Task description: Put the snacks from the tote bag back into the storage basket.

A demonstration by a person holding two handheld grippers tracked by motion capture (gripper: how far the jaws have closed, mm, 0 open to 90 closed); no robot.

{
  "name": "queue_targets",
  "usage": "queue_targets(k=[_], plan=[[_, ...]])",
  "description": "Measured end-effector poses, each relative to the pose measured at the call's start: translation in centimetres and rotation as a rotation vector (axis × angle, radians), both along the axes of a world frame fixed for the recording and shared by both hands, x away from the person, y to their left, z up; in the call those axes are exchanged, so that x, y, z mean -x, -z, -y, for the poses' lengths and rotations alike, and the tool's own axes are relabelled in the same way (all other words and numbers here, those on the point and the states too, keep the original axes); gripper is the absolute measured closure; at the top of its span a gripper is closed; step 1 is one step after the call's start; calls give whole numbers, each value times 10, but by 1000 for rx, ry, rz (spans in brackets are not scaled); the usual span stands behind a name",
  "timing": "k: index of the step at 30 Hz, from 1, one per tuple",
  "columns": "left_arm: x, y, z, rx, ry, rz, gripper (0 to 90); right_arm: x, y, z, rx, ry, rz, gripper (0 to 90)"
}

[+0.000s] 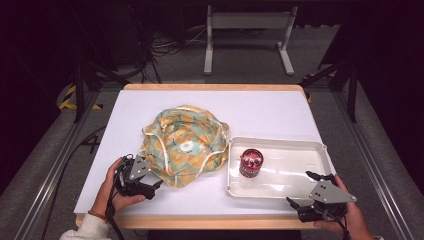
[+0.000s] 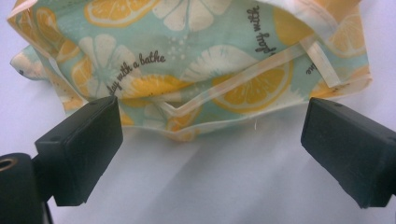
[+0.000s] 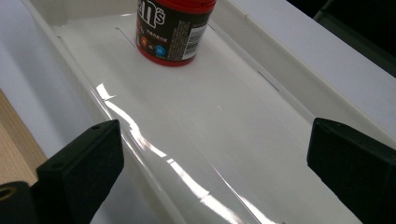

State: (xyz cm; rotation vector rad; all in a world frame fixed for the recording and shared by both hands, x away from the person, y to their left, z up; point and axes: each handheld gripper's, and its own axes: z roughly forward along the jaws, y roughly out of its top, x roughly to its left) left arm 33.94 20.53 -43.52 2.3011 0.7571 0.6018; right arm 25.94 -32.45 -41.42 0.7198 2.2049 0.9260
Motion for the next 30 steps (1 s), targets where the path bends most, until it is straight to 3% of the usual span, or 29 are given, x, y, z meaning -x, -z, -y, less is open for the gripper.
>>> queue_targets(k=[13, 26, 29, 30], plan=[[15, 6, -26, 68, -64, 2, 61, 0, 1, 0, 4, 1, -2, 42], [24, 13, -50, 169, -130, 4, 59, 0, 1, 0, 9, 0, -4, 42], [26, 15, -54, 210, -141, -4, 61, 0, 1, 0, 6, 1, -1, 42], [26, 16, -55, 205, -143, -3, 61, 0, 1, 0, 5, 0, -1, 42]])
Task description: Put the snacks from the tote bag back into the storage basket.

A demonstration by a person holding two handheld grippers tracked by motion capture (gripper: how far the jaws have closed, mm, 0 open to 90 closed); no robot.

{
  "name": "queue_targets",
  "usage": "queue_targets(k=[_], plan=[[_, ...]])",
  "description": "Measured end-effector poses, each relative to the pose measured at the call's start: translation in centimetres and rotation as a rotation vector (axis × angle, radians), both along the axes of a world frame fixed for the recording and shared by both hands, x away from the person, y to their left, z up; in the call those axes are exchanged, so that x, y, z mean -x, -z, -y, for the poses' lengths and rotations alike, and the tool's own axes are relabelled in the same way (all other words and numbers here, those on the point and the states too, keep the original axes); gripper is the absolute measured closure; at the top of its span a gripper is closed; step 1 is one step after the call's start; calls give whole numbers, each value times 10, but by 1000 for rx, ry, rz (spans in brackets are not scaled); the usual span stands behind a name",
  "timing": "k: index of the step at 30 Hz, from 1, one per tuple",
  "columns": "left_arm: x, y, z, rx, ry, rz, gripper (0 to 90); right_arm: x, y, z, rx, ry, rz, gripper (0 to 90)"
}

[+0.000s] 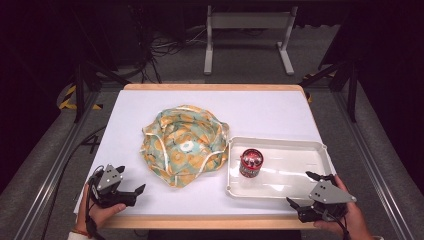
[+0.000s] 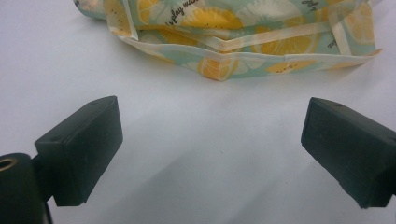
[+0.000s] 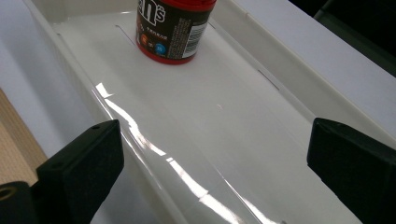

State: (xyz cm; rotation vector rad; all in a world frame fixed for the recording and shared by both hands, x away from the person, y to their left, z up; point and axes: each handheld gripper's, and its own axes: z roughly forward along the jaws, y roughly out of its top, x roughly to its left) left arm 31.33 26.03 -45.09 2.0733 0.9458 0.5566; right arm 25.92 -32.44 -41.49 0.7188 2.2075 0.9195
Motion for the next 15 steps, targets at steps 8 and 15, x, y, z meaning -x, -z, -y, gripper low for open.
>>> queue_targets(k=[8, 15], plan=[[-1, 1, 3, 2, -6, 4, 61, -1, 0, 2, -14, 1, 5, 40], [1, -1, 6, -14, -9, 4, 61, -1, -1, 5, -28, 6, 10, 41]])
